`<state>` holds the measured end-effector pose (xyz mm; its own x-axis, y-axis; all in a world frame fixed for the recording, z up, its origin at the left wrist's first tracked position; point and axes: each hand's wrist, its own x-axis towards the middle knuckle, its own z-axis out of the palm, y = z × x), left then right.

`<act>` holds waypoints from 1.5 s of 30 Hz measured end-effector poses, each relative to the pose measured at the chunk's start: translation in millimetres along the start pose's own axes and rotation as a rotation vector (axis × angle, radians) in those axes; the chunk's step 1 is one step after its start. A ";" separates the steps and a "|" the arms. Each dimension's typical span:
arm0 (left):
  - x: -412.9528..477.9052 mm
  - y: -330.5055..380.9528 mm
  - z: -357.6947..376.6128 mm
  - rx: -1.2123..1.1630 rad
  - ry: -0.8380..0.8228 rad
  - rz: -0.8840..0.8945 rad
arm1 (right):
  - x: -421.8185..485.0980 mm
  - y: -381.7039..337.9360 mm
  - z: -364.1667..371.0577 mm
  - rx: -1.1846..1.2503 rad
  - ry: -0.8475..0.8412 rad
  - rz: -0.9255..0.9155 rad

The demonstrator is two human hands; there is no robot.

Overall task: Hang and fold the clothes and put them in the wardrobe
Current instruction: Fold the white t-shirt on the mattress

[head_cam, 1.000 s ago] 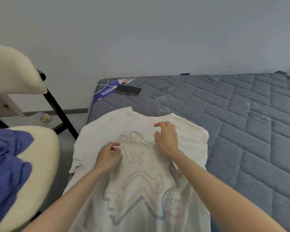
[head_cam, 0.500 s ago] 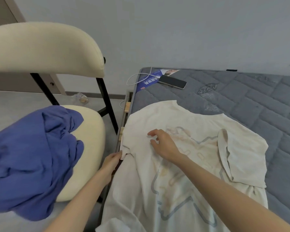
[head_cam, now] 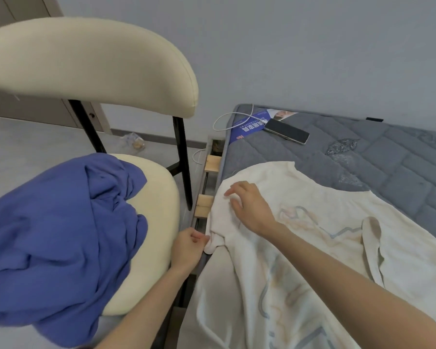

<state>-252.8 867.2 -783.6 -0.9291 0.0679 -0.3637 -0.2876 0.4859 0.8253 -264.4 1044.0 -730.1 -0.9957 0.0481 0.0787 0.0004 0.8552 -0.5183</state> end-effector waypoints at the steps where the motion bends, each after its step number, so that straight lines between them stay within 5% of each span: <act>1: 0.7 1.0 -1.6 0.042 -0.002 0.030 | 7.8 -4.0 -0.6 -0.033 -0.045 -0.054; 7: 7.0 6.3 -11.2 -0.025 0.019 0.039 | 33.9 -13.1 0.1 -0.414 -0.367 -0.123; 15: 27.6 28.0 -46.8 -0.404 0.074 0.037 | 44.5 -18.2 -11.0 -0.557 -0.350 -0.018; 23: 28.6 30.3 -66.9 -0.449 -0.124 0.129 | 67.0 -42.7 -0.4 -0.623 -0.927 -0.024; 27: 28.5 29.7 -73.8 -0.471 -0.165 0.134 | 70.6 -54.7 -5.9 -0.645 -0.828 -0.058; 34: 33.7 34.9 -78.6 -0.307 -0.106 0.213 | 87.1 -51.7 -26.2 -0.541 -0.135 -0.226; 39: 44.4 24.3 -83.3 0.001 -0.140 0.303 | 86.0 -50.5 -28.9 -0.322 -0.453 -0.080; 45: 32.8 14.3 -90.3 -0.015 -0.178 0.362 | 89.1 -53.1 -18.9 -0.406 -0.693 0.052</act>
<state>-308.4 797.7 -744.7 -0.9166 0.3827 -0.1157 0.0467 0.3899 0.9197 -351.4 1012.7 -679.5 -0.8242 -0.1245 -0.5524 -0.0511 0.9879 -0.1463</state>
